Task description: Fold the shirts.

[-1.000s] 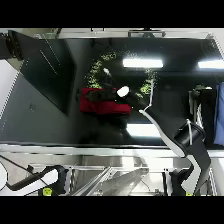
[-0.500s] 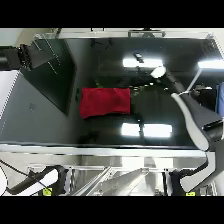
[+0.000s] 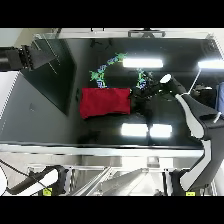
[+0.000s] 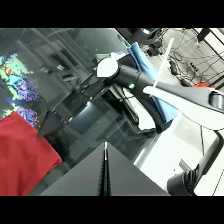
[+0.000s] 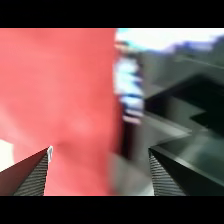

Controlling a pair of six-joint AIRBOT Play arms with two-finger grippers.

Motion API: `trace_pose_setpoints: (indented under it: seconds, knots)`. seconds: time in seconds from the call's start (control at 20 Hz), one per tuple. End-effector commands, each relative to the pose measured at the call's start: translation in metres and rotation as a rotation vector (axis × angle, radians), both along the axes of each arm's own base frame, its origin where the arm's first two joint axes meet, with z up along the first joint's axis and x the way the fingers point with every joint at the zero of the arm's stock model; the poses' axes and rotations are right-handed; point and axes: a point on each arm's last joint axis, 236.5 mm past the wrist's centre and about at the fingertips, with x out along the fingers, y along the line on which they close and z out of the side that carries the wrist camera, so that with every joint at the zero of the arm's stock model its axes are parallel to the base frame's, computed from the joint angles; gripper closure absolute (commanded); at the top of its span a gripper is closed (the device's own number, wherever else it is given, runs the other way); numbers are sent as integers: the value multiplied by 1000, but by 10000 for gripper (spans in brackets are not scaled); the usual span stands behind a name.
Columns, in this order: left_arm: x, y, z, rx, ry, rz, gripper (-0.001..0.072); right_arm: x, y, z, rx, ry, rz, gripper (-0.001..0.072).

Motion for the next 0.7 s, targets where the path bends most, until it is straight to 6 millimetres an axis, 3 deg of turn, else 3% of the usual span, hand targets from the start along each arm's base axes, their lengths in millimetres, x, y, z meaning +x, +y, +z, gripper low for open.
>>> trace_pose_setpoints:
  seconds: [0.0, 0.05, 0.1, 0.15, 0.2, 0.35, 0.45, 0.55, 0.65]
  knots:
    - [0, 0, 0, 3, -8, -4, 686, -4, 44, -7, 148, 13, 5, 96]
    - [0, 0, 0, 4, -7, -4, 686, -4, 54, -2, 192, 3, 6, 165]
    - [-1, 0, 0, 3, -8, -4, 685, -3, 62, 6, 232, -6, 3, 301]
    - [-1, 0, 0, 3, -8, -4, 685, -1, 68, 18, 279, -22, 10, 557]
    - [0, 0, 0, 3, -7, -4, 686, 1, 74, 34, 334, -39, 17, 696]
    - [-1, 0, 0, 3, -7, -4, 686, 23, 72, 95, 388, -152, 17, 697]
    - [-1, 0, 0, 3, -7, -4, 686, 56, 53, 159, 412, -263, -64, 698]
    - [-1, 0, 0, 3, -6, -5, 686, 92, 14, 232, 445, -360, -199, 698]
    - [-3, -1, -1, 6, -2, -13, 686, 121, -44, 291, 442, -420, -367, 698]
